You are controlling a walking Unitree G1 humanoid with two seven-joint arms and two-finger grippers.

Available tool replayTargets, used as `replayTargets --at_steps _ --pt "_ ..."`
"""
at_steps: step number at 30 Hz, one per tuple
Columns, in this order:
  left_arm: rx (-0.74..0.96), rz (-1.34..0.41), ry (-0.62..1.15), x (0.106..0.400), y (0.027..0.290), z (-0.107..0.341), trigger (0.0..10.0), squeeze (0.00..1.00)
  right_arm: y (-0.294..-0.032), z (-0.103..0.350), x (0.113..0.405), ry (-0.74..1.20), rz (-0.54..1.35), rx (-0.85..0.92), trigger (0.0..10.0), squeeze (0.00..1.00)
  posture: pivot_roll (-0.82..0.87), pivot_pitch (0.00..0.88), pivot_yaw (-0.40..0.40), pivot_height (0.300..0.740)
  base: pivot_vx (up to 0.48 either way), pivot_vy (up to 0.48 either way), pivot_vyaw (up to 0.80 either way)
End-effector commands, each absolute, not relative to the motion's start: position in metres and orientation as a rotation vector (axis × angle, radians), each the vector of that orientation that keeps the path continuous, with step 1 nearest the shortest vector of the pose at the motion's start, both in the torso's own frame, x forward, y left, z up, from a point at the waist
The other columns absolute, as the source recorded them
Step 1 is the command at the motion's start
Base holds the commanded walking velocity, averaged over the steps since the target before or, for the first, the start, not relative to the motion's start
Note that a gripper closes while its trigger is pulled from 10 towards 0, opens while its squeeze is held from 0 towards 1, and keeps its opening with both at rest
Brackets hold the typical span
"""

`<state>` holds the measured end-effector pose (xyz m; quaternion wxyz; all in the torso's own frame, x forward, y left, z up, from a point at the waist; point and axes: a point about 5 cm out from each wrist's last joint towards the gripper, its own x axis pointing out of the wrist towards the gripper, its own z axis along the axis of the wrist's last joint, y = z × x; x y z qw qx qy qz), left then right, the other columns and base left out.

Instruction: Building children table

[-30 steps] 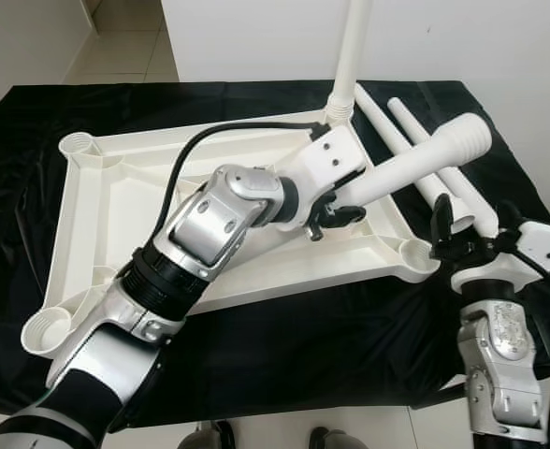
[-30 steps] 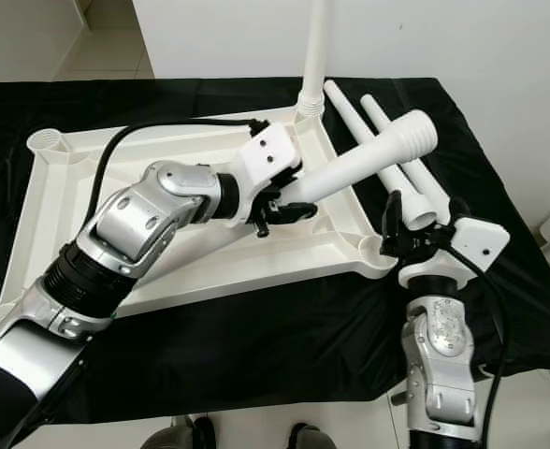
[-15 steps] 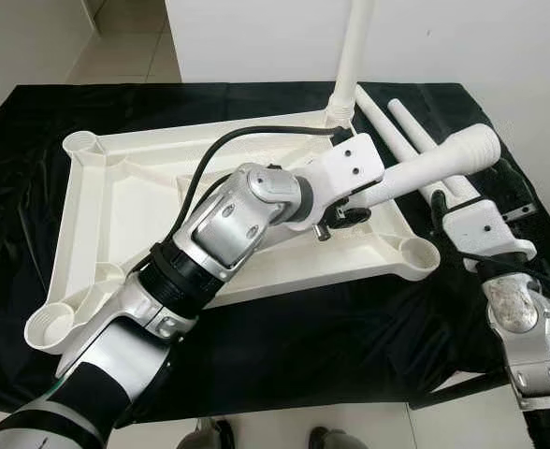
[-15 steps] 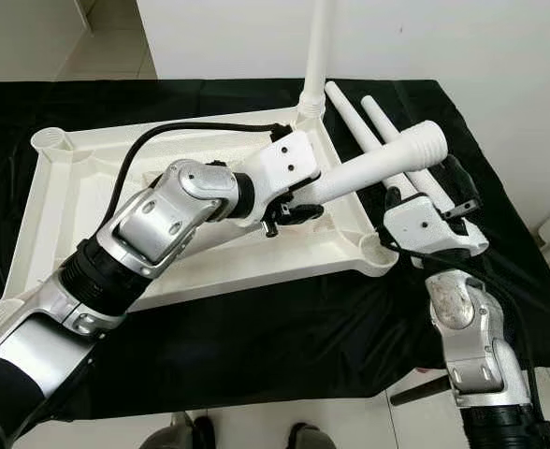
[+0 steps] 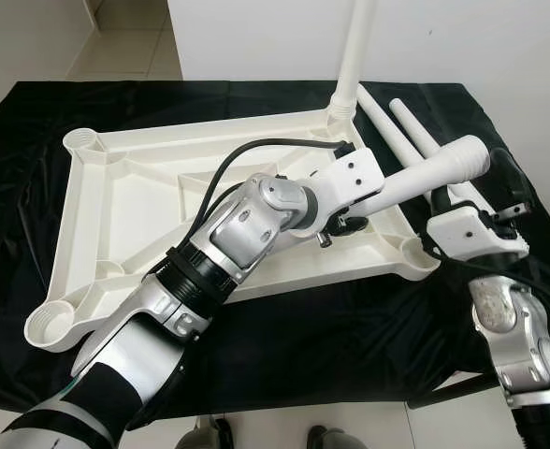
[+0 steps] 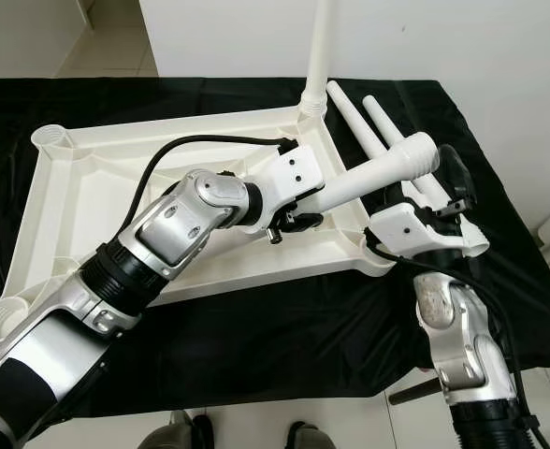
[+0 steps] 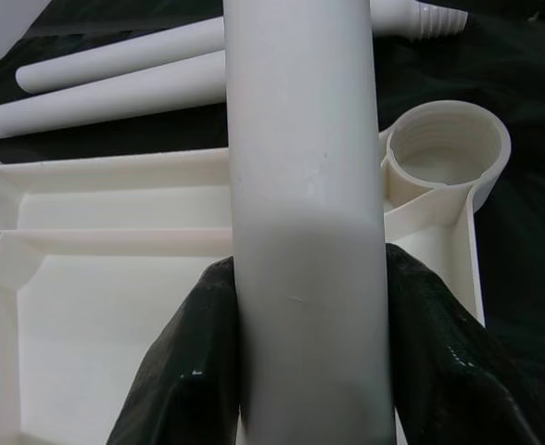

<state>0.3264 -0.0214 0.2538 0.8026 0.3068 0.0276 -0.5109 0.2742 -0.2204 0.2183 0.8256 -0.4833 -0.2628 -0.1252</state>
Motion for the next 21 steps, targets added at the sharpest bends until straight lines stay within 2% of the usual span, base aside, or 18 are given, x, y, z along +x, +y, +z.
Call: replayTargets --at_steps 1,4,6,7,8,21 --pt "0.686 -1.057 0.041 0.330 -0.020 0.256 10.0 0.00 -0.216 0.219 0.269 -0.606 -0.259 -1.026 10.0 0.00 0.00 0.171 0.013 0.740 0.000 0.000 0.00" --pt "0.687 -1.059 0.040 0.330 -0.020 0.257 10.0 0.00 -0.213 0.216 0.270 -0.605 -0.230 -1.074 10.0 0.00 0.00 0.172 0.018 0.740 0.000 0.000 0.00" --pt "0.695 -1.072 0.032 0.327 -0.021 0.257 10.0 0.00 -0.208 0.215 0.274 -0.601 -0.183 -1.192 10.0 0.00 0.00 0.174 0.020 0.740 0.000 0.000 0.00" --pt "0.695 -1.072 0.032 0.327 -0.021 0.257 10.0 0.00 -0.208 0.215 0.274 -0.601 -0.183 -1.192 10.0 0.00 0.00 0.174 0.020 0.740 0.000 0.000 0.00" --pt "0.718 -1.095 0.014 0.324 -0.024 0.258 10.0 0.00 -0.206 0.217 0.280 -0.617 -0.156 -1.324 10.0 0.00 0.00 0.174 0.020 0.740 0.000 0.000 0.00" --pt "0.771 -1.163 -0.041 0.306 -0.034 0.260 10.0 0.00 -0.210 0.220 0.295 -0.604 -0.064 -1.565 10.0 0.00 0.01 0.166 0.011 0.740 0.000 0.000 0.00"
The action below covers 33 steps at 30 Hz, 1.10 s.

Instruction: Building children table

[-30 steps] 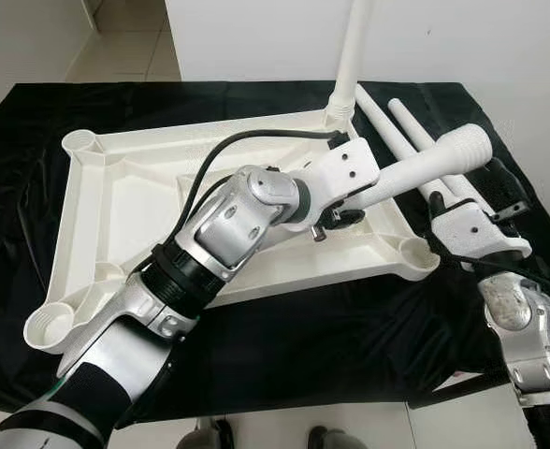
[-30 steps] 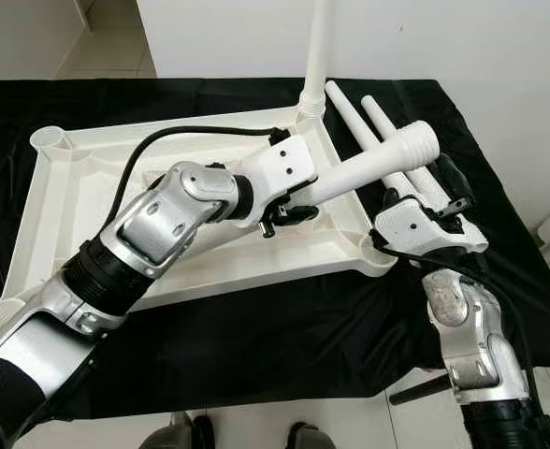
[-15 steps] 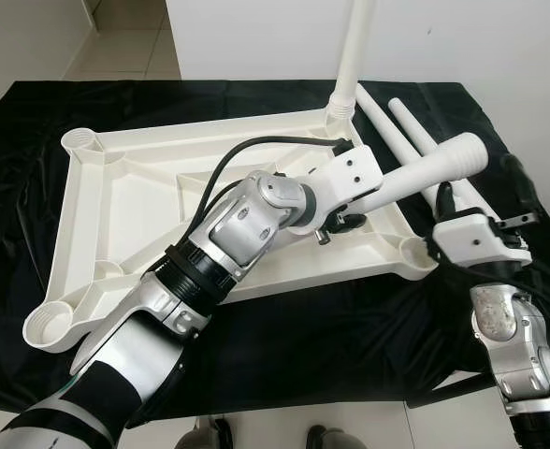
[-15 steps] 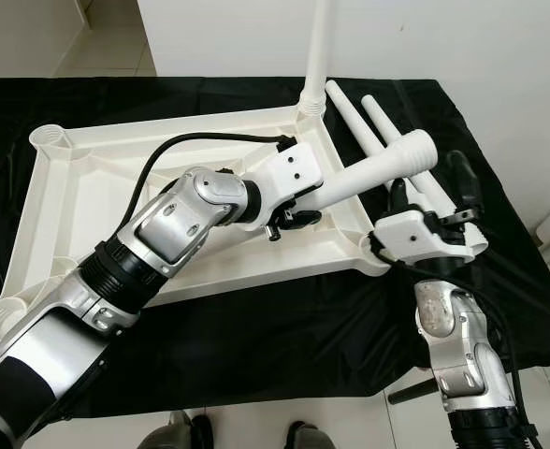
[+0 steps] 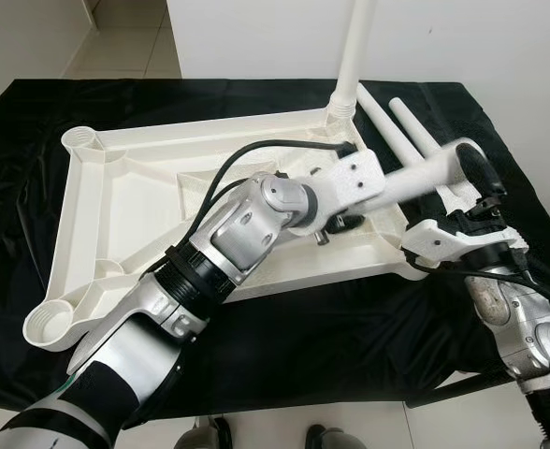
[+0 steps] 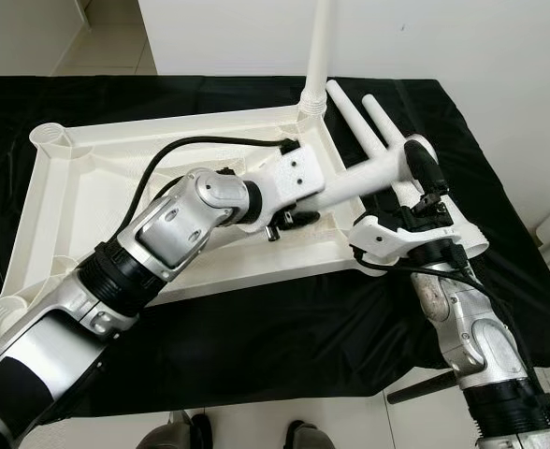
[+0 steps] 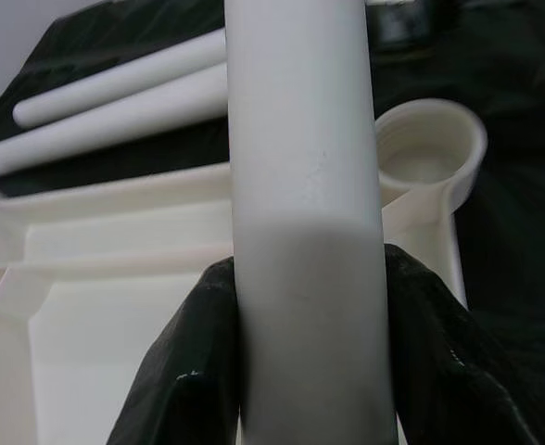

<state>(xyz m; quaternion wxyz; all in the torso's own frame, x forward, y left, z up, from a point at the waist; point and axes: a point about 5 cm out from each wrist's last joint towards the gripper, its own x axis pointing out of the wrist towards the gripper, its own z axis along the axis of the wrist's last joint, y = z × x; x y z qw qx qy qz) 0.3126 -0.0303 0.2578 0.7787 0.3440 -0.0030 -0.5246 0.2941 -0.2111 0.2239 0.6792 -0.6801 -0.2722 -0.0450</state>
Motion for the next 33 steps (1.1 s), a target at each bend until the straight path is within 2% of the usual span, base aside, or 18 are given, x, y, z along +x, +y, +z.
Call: replayTargets --at_steps 1,11,22,23,24,26,27,33 --pt "0.771 -1.163 -0.041 0.306 -0.034 0.260 10.0 0.00 -0.210 0.220 0.295 -0.604 -0.064 -1.565 10.0 0.00 0.01 0.166 0.011 0.740 0.000 0.000 0.00" --pt "0.783 -1.202 -0.068 0.297 -0.042 0.261 10.0 0.00 -0.199 0.221 0.307 -0.658 0.065 -1.702 10.0 0.00 0.01 0.158 0.000 0.740 0.000 0.000 0.00" --pt "0.798 -1.199 -0.071 0.298 -0.046 0.260 10.0 0.00 -0.187 0.212 0.305 -0.705 0.182 -1.812 10.0 0.00 0.01 0.151 -0.001 0.740 0.000 0.000 0.00" --pt "0.798 -1.200 -0.071 0.298 -0.046 0.260 10.0 0.00 -0.190 0.212 0.306 -0.692 0.183 -1.817 9.1 0.00 0.01 0.151 0.002 0.740 0.000 0.000 0.00" --pt "0.800 -1.200 -0.070 0.298 -0.046 0.260 10.0 0.00 -0.192 0.211 0.306 -0.694 0.184 -1.829 4.7 0.00 0.01 0.151 0.004 0.740 0.000 0.000 0.00" --pt "0.802 -1.200 -0.068 0.298 -0.045 0.260 10.0 0.00 -0.193 0.210 0.306 -0.696 0.190 -1.842 4.7 0.00 0.01 0.153 0.006 0.740 0.000 0.000 0.00" --pt "0.805 -1.200 -0.066 0.299 -0.045 0.259 10.0 0.00 -0.194 0.211 0.305 -0.708 0.190 -1.855 0.0 0.00 0.01 0.154 0.005 0.740 0.000 0.000 0.00" --pt "0.813 -1.197 -0.063 0.300 -0.044 0.259 10.0 0.00 -0.198 0.214 0.305 -0.718 0.172 -1.880 0.0 0.00 0.01 0.155 0.008 0.740 0.000 0.000 0.00"
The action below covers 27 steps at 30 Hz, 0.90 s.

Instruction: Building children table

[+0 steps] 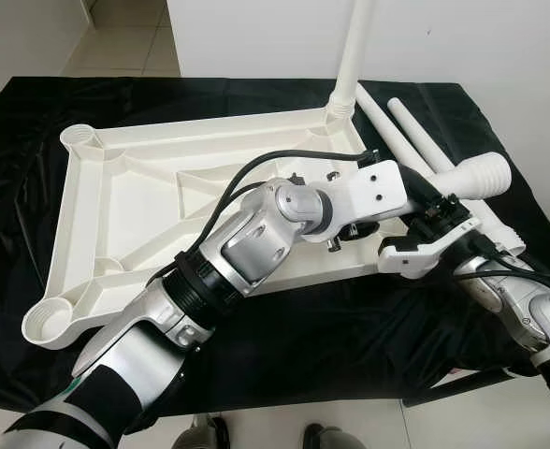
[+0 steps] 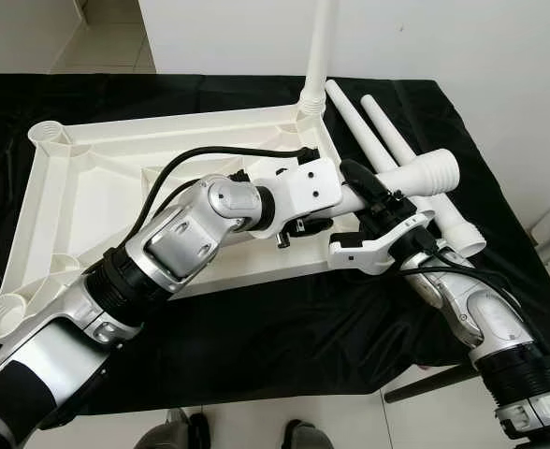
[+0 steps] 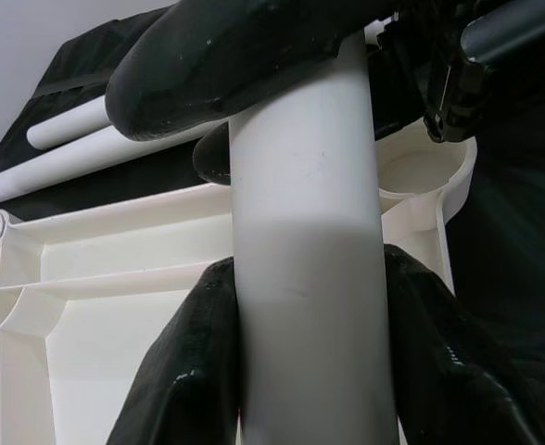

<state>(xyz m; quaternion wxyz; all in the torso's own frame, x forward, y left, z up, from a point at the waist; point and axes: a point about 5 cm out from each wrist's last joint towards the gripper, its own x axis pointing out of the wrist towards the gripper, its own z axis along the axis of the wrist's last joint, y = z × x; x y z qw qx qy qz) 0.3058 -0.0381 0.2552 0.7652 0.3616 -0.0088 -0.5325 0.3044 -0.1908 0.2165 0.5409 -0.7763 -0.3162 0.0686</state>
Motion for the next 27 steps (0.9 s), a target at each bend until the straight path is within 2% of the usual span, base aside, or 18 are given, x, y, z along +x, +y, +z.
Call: replayTargets --at_steps 1,2,3,4,5,6,7,8,9,15,16,20,22,27 --pt "0.813 -1.197 -0.063 0.300 -0.044 0.259 10.0 0.00 -0.198 0.214 0.305 -0.718 0.172 -1.880 0.0 0.00 0.01 0.155 0.008 0.740 0.000 0.000 0.00" --pt "0.811 -1.194 -0.059 0.301 -0.043 0.258 10.0 0.18 -0.200 0.214 0.306 -0.715 0.161 -1.893 0.0 0.00 0.01 0.156 0.008 0.740 0.000 0.000 0.00" --pt "0.803 -1.189 -0.052 0.302 -0.042 0.258 10.0 0.71 -0.201 0.215 0.307 -0.714 0.149 -1.906 0.0 0.00 0.01 0.156 0.008 0.740 0.000 0.000 0.00" --pt "0.803 -1.189 -0.052 0.302 -0.042 0.258 10.0 0.71 -0.201 0.215 0.307 -0.714 0.149 -1.906 0.0 0.00 0.01 0.156 0.008 0.740 0.000 0.000 0.00" --pt "0.775 -1.174 -0.046 0.305 -0.039 0.260 10.0 1.00 -0.203 0.214 0.308 -0.707 0.133 -1.918 0.6 0.00 0.01 0.157 0.009 0.740 0.000 0.000 0.00" --pt "0.775 -1.174 -0.046 0.305 -0.039 0.260 10.0 1.00 -0.203 0.214 0.308 -0.707 0.133 -1.918 0.6 0.00 0.01 0.157 0.009 0.740 0.000 0.000 0.00" --pt "0.761 -1.168 -0.048 0.306 -0.038 0.261 10.0 1.00 -0.203 0.214 0.309 -0.703 0.123 -1.919 4.4 0.00 0.01 0.157 0.009 0.740 0.000 0.000 0.00" --pt "0.761 -1.168 -0.048 0.306 -0.038 0.261 10.0 1.00 -0.203 0.214 0.309 -0.703 0.123 -1.919 4.4 0.00 0.01 0.157 0.009 0.740 0.000 0.000 0.00" --pt "0.742 -1.169 -0.054 0.306 -0.038 0.264 10.0 1.00 -0.203 0.214 0.310 -0.694 0.117 -1.904 10.0 0.00 0.01 0.157 0.009 0.740 0.000 0.000 0.00" --pt "0.721 -1.252 -0.062 0.295 -0.039 0.271 10.0 1.00 -0.205 0.212 0.311 -0.654 0.074 -1.835 10.0 0.00 0.02 0.157 0.010 0.740 0.000 0.000 0.00" --pt "0.721 -1.256 -0.069 0.293 -0.039 0.272 10.0 0.00 -0.206 0.212 0.311 -0.641 0.060 -1.809 10.0 0.00 0.02 0.158 0.009 0.740 0.000 0.000 0.00" --pt "0.656 -1.235 -0.089 0.294 -0.034 0.284 10.0 0.00 -0.210 0.210 0.312 -0.586 0.013 -1.719 10.0 0.00 0.02 0.158 0.007 0.740 0.000 0.000 0.00" --pt "0.553 -1.213 -0.111 0.295 -0.030 0.297 10.0 0.00 -0.213 0.207 0.313 -0.531 -0.033 -1.631 10.0 0.00 0.02 0.159 0.007 0.740 0.000 0.000 0.00" --pt "0.450 -1.185 -0.144 0.296 -0.027 0.306 10.0 0.00 -0.214 0.202 0.313 -0.482 -0.047 -1.560 10.0 0.00 0.02 0.156 0.005 0.740 0.000 0.000 0.00"
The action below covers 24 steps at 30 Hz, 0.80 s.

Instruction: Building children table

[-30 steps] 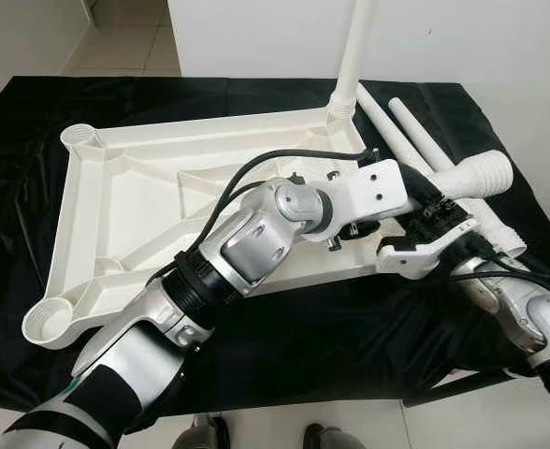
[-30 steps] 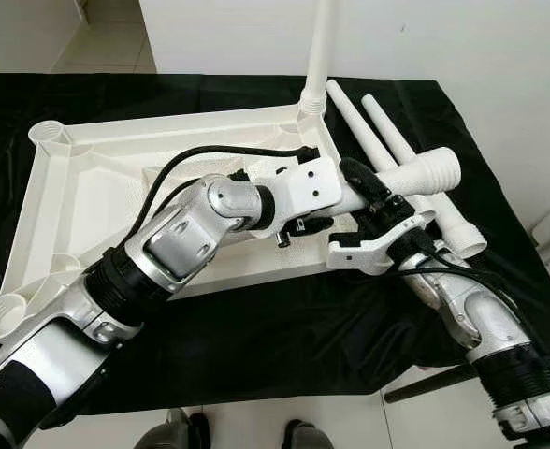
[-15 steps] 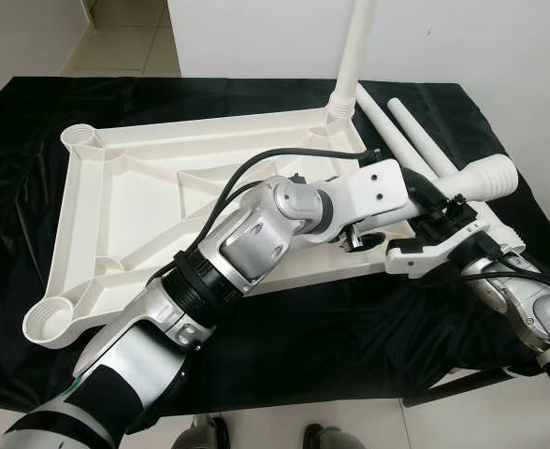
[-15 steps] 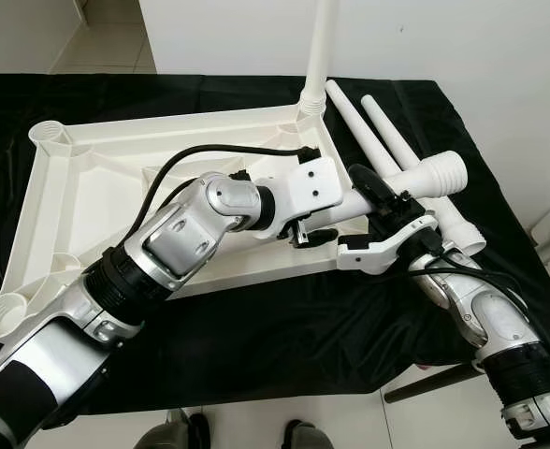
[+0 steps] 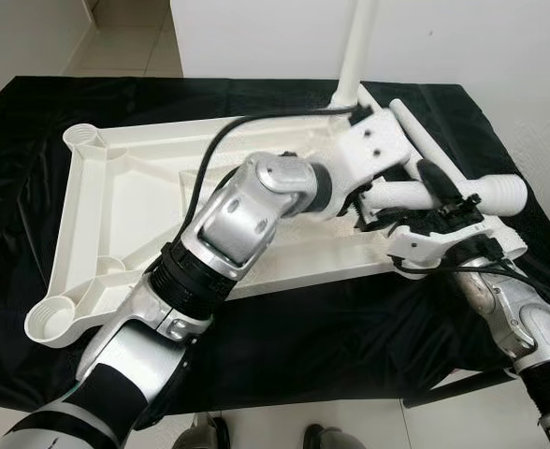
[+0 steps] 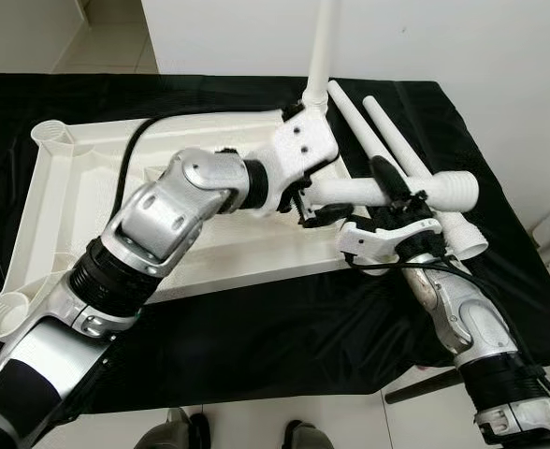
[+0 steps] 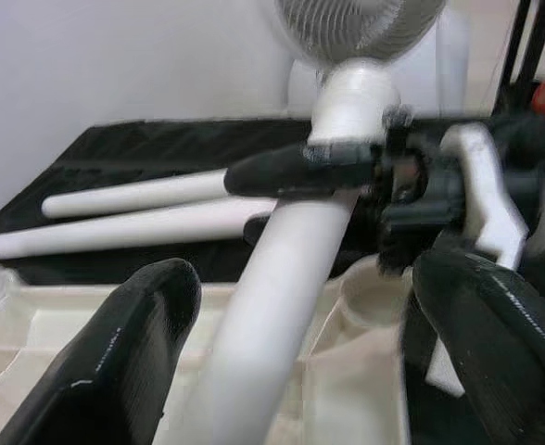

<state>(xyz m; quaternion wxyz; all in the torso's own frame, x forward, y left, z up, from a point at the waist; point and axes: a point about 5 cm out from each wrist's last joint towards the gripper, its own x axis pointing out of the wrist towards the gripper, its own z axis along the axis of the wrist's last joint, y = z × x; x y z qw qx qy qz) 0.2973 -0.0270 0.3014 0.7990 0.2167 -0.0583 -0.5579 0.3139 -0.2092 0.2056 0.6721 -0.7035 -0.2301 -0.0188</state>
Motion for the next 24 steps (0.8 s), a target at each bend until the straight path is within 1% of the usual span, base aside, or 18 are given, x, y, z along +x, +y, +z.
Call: replayTargets --at_steps 1,3,4,5,6,8,9,10,11,12,15,16,18,20,21,22,23,24 --pt "0.381 -1.178 -0.168 0.295 -0.025 0.310 10.0 0.00 -0.214 0.198 0.315 -0.440 -0.052 -1.498 10.0 0.00 0.02 0.155 0.003 0.740 0.000 0.000 0.00" --pt "0.381 -1.178 -0.168 0.295 -0.025 0.310 10.0 0.00 -0.214 0.198 0.315 -0.440 -0.052 -1.498 10.0 0.00 0.02 0.155 0.003 0.740 0.000 0.000 0.00" --pt "0.320 -1.182 -0.180 0.294 -0.022 0.312 10.0 0.00 -0.213 0.194 0.316 -0.402 -0.053 -1.442 10.0 0.00 0.02 0.152 0.000 0.740 0.000 0.000 0.00" --pt "0.262 -1.179 -0.189 0.294 -0.019 0.313 10.0 0.00 -0.212 0.190 0.318 -0.352 -0.051 -1.349 10.0 0.00 0.02 0.150 -0.004 0.740 0.000 0.000 0.00" --pt "0.262 -1.179 -0.189 0.294 -0.019 0.313 10.0 0.00 -0.212 0.190 0.318 -0.352 -0.051 -1.349 10.0 0.00 0.02 0.150 -0.004 0.740 0.000 0.000 0.00" --pt "0.183 -1.147 -0.206 0.296 -0.011 0.314 10.0 0.00 -0.212 0.185 0.321 -0.280 -0.054 -1.223 10.0 0.00 0.02 0.147 -0.011 0.740 0.000 0.000 0.00" --pt "0.183 -1.147 -0.206 0.296 -0.011 0.314 10.0 0.00 -0.212 0.185 0.321 -0.280 -0.054 -1.223 10.0 0.00 0.02 0.147 -0.011 0.740 0.000 0.000 0.00" --pt "0.140 -1.114 -0.215 0.300 -0.006 0.317 10.0 0.00 -0.213 0.183 0.323 -0.251 -0.061 -1.173 10.0 0.00 0.02 0.143 -0.018 0.740 0.000 0.000 0.00" --pt "0.140 -1.114 -0.215 0.300 -0.006 0.317 10.0 0.00 -0.213 0.183 0.323 -0.251 -0.061 -1.173 10.0 0.00 0.02 0.143 -0.018 0.740 0.000 0.000 0.00" --pt "0.110 -1.075 -0.222 0.304 0.000 0.319 10.0 0.00 -0.215 0.183 0.324 -0.226 -0.067 -1.129 10.0 0.00 0.02 0.143 -0.018 0.740 0.000 0.000 0.00" --pt "0.081 -1.040 -0.228 0.309 0.006 0.321 10.0 0.00 -0.215 0.183 0.325 -0.209 -0.073 -1.086 10.0 0.00 0.02 0.138 -0.024 0.740 0.000 0.000 0.00" --pt "0.044 -1.003 -0.227 0.314 0.013 0.322 10.0 0.00 -0.216 0.184 0.326 -0.202 -0.080 -1.058 10.0 0.00 0.02 0.134 -0.027 0.740 0.000 0.000 0.00" --pt "0.044 -1.003 -0.227 0.314 0.013 0.322 10.0 0.00 -0.216 0.184 0.326 -0.202 -0.080 -1.058 10.0 0.00 0.02 0.134 -0.027 0.740 0.000 0.000 0.00" --pt "-0.020 -0.934 -0.221 0.325 0.023 0.320 10.0 0.00 -0.218 0.191 0.328 -0.198 -0.120 -0.977 10.0 0.00 0.01 0.126 -0.028 0.740 0.000 0.000 0.00" --pt "-0.020 -0.934 -0.221 0.325 0.023 0.320 10.0 0.00 -0.218 0.191 0.328 -0.198 -0.120 -0.977 10.0 0.00 0.01 0.126 -0.028 0.740 0.000 0.000 0.00" --pt "-0.040 -0.896 -0.225 0.330 0.027 0.318 10.0 0.00 -0.218 0.198 0.329 -0.207 -0.136 -0.924 10.0 0.00 0.00 0.121 -0.029 0.740 0.000 0.000 0.00" --pt "-0.040 -0.896 -0.225 0.330 0.027 0.318 10.0 0.00 -0.218 0.198 0.329 -0.207 -0.136 -0.924 10.0 0.00 0.00 0.121 -0.029 0.740 0.000 0.000 0.00" --pt "-0.064 -0.877 -0.211 0.335 0.030 0.314 10.0 0.00 -0.218 0.206 0.330 -0.223 -0.146 -0.887 10.0 0.00 0.00 0.122 -0.028 0.740 0.000 0.000 0.00"
